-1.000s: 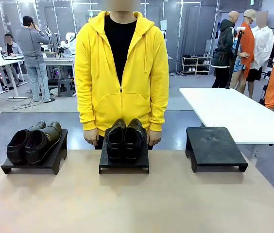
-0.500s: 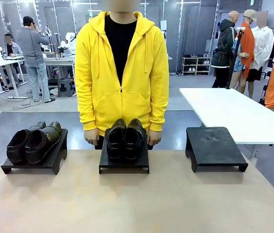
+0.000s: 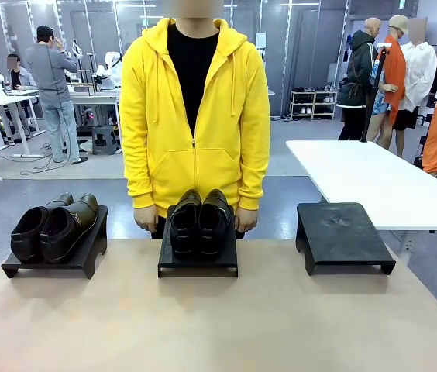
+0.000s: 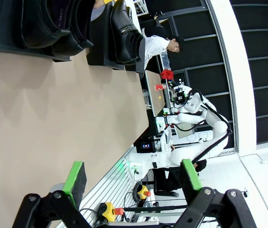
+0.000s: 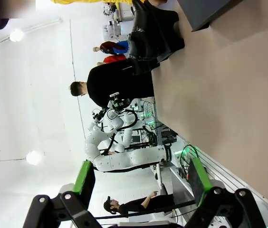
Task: Place the shoes on the stand as instructed by the person.
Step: Pick up another pair of Shoes and place it on the Shoes Stand indicated by the person.
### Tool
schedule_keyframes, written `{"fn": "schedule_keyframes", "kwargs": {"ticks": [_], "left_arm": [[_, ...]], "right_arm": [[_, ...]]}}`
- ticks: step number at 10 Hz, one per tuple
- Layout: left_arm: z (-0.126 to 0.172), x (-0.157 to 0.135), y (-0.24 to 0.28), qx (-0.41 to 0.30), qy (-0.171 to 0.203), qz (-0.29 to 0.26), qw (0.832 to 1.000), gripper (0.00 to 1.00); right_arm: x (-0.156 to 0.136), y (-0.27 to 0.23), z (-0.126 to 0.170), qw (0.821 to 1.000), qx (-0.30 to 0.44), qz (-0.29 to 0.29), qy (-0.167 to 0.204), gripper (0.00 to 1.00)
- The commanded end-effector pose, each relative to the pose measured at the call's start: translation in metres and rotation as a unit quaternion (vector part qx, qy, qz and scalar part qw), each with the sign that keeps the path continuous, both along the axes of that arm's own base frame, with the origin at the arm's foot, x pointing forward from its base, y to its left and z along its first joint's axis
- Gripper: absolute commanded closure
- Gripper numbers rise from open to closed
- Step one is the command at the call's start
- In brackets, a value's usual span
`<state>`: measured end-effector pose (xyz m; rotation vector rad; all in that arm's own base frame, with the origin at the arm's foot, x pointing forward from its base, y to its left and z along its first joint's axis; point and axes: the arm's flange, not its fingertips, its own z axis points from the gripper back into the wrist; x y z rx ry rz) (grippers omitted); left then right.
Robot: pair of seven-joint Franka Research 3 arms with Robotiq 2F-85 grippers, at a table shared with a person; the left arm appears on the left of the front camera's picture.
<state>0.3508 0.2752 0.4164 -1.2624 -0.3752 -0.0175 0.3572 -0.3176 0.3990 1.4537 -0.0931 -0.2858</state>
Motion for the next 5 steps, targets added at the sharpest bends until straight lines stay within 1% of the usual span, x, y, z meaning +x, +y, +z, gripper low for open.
{"fn": "schedule_keyframes", "kwargs": {"ticks": [1,5], "left_arm": [[0.0012,-0.0006,-0.001,0.001,-0.005,0.0,1.0,0.0],[0.0012,-0.0006,-0.001,0.001,-0.005,0.0,1.0,0.0]], "right_arm": [[-0.0023,0.0043,0.0008,1.0,-0.01,0.001,0.005,0.0],[-0.0023,0.0043,0.0008,1.0,-0.01,0.001,0.005,0.0]]}}
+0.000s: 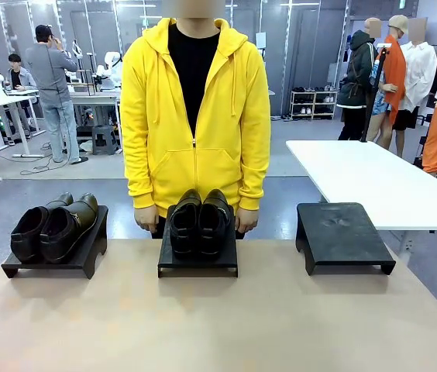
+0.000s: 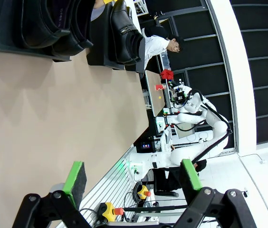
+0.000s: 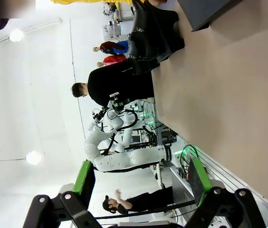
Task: Place the shoes on the stand as instructed by the person.
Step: Pick up another pair of Shoes and place it on the Shoes Stand indicated by the person.
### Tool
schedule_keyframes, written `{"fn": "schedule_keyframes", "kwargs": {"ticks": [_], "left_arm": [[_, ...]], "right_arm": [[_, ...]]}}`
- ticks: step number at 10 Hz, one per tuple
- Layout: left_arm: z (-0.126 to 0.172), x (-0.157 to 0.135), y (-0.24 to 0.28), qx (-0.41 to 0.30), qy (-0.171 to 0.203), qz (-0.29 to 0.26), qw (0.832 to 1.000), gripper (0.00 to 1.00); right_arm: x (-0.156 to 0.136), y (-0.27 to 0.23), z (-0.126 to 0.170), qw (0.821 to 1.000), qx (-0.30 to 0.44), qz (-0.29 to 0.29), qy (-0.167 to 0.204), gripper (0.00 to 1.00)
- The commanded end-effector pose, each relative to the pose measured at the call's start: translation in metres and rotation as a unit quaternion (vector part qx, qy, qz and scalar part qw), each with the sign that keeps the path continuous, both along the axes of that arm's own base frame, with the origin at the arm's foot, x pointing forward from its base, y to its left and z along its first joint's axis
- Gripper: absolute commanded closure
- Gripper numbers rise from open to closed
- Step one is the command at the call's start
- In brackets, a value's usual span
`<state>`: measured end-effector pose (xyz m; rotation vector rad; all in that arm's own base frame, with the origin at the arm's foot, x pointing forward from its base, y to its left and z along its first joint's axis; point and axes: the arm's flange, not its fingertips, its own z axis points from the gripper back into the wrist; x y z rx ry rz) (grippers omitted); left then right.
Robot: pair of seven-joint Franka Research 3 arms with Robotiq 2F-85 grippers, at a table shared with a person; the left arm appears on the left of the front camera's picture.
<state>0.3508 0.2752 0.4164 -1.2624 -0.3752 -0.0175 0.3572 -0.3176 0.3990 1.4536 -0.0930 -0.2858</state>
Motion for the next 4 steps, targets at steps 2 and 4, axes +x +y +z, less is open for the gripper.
{"fn": "schedule_keyframes", "kwargs": {"ticks": [2,4], "left_arm": [[0.0012,-0.0006,-0.001,0.001,-0.005,0.0,1.0,0.0],[0.0012,-0.0006,-0.001,0.001,-0.005,0.0,1.0,0.0]], "right_arm": [[-0.0024,0.0043,0.0008,1.0,-0.01,0.001,0.004,0.0],[-0.0024,0.0043,0.0008,1.0,-0.01,0.001,0.004,0.0]]}}
